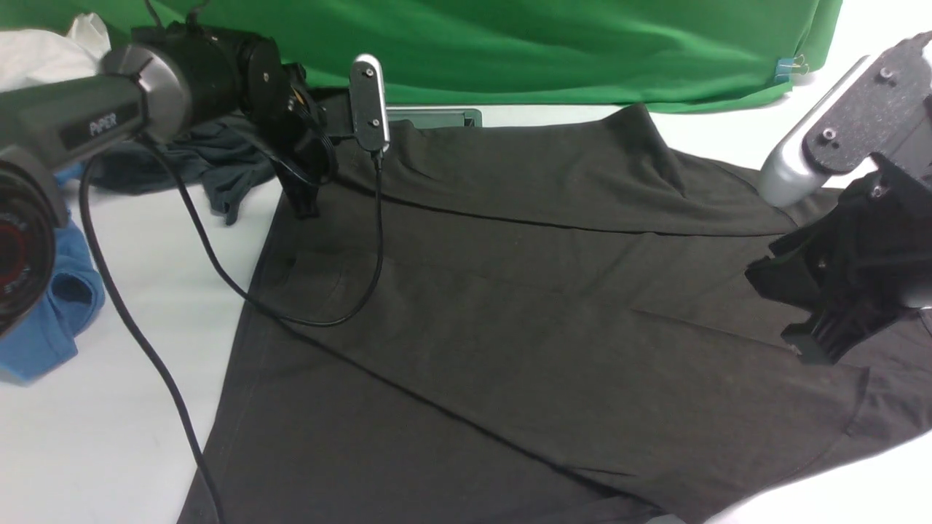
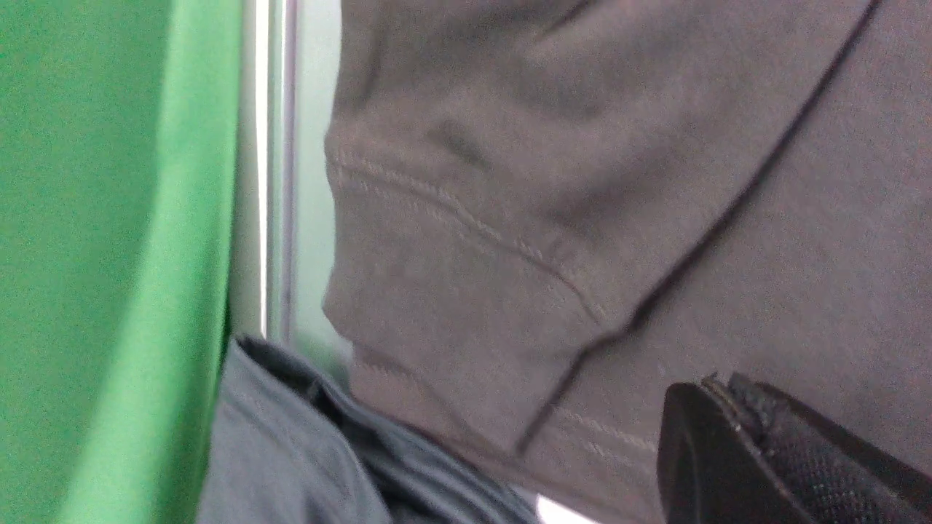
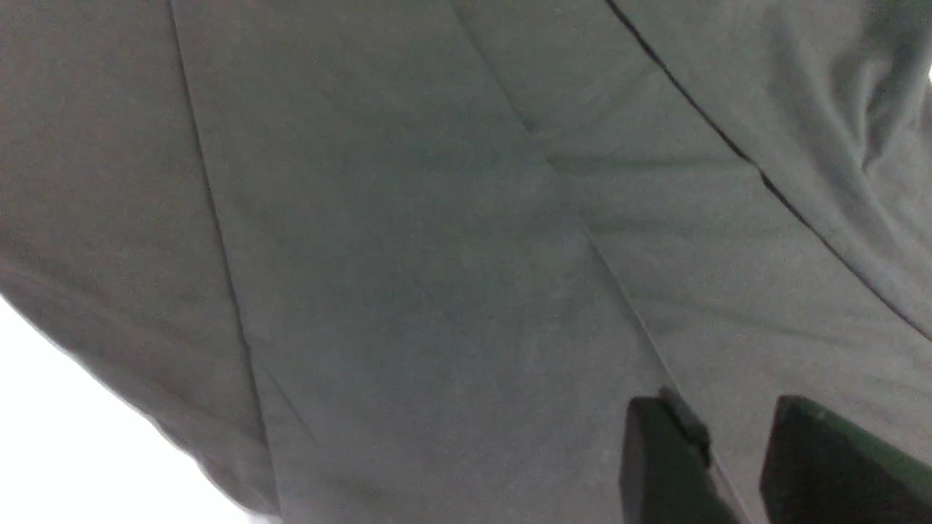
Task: Fold a long-sleeved shirt on a white desktop.
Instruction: 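Grab the top left corner of the dark shirt with the left gripper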
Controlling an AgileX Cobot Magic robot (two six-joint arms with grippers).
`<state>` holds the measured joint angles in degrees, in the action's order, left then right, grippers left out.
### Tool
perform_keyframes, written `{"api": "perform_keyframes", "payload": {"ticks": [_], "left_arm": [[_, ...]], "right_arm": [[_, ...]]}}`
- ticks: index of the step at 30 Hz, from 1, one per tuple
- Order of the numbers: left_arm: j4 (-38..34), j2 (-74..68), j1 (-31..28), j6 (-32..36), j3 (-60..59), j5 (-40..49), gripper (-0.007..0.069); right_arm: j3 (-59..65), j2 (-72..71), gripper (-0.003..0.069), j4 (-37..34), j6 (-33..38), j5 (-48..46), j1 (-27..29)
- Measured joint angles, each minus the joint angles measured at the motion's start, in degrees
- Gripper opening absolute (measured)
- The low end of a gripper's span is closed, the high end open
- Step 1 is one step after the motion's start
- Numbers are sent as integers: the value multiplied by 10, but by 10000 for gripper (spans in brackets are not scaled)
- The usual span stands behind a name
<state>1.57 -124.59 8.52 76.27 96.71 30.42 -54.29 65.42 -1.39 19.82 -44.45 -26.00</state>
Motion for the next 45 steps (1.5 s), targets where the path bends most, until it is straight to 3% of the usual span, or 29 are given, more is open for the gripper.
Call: {"api": "perform_keyframes", "payload": {"ticks": [6,9,14,22,26,30,45], "left_arm": [[-8,-31,0,39,0,-66,217],[-10,-50,0,51,0,-71,337],[-10,-56,0,81,1,-96,390],[-8,-74,0,87,1,-155,291],[-8,-78,0,87,1,-158,139],[-8,-79,0,87,1,-159,45],[-16,-54,0,82,1,-129,28]], "right_arm": [[0,0,199,0,-1,0,0],[0,0,199,-1,-1,0,0],[0,0,199,-1,-1,0,0],[0,0,199,-2,-1,0,0],[0,0,195,-2,-1,7,0],[0,0,195,-2,-1,14,0],[0,0,195,-2,0,17,0]]}}
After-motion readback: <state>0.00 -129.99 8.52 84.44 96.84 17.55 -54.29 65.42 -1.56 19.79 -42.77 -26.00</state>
